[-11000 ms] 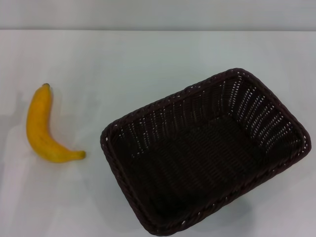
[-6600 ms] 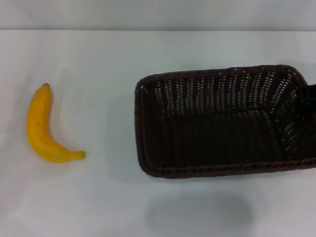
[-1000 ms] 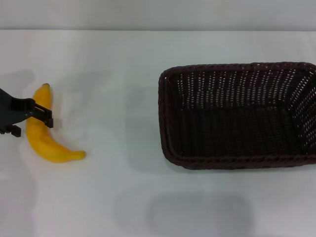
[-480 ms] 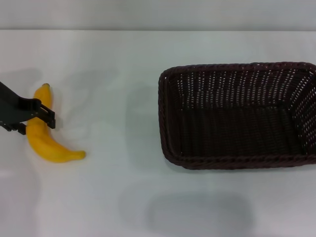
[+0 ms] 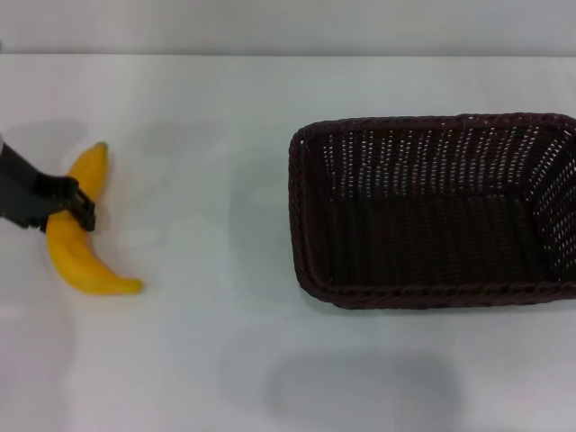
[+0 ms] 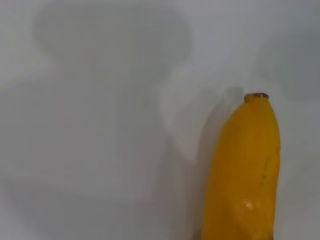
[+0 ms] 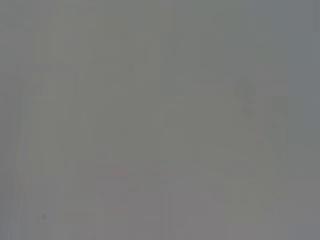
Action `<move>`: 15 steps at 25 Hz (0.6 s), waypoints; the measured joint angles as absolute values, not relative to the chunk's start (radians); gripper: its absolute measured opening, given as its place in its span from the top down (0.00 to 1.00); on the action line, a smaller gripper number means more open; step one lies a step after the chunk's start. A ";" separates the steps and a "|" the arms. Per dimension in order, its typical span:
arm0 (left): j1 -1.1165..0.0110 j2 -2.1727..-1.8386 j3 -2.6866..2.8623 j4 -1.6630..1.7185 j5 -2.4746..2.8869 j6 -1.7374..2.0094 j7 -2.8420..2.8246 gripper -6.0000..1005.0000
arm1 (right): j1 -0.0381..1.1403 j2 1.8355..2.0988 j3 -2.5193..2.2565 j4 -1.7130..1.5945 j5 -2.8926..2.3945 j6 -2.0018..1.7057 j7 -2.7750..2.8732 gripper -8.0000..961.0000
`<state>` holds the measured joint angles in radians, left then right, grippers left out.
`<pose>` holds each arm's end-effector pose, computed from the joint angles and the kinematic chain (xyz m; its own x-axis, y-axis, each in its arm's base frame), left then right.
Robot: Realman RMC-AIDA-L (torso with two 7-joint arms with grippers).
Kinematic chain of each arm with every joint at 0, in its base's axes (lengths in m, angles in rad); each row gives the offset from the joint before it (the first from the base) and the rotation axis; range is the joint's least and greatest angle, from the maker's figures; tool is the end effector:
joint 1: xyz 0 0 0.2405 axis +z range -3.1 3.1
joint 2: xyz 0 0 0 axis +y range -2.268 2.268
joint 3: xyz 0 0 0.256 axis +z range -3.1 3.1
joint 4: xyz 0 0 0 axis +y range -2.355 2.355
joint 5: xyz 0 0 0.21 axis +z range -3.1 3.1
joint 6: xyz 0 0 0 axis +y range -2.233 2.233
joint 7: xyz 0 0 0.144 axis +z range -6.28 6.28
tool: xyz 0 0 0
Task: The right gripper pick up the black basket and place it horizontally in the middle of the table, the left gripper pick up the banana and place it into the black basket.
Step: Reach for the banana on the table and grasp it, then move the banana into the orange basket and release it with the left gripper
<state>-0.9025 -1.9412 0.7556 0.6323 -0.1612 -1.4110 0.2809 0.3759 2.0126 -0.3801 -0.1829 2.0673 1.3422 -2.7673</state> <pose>-0.2786 0.4067 0.0518 0.0746 0.9929 0.0929 0.8309 -0.0104 -0.5563 0.3710 0.3134 0.0851 0.7613 0.1895 -0.6201 -0.6211 -0.0611 -0.7813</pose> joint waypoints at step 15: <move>-0.927 -1.938 0.758 1.032 -0.634 -1.670 0.485 0.43 | 0.383 2.013 -0.387 -0.182 2.064 1.369 -2.757 0.09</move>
<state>-0.9274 -1.9379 0.7580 1.0315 -0.6337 -1.6704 0.4845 0.3831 2.0125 -0.3867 -0.1821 2.0640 1.3694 -2.7568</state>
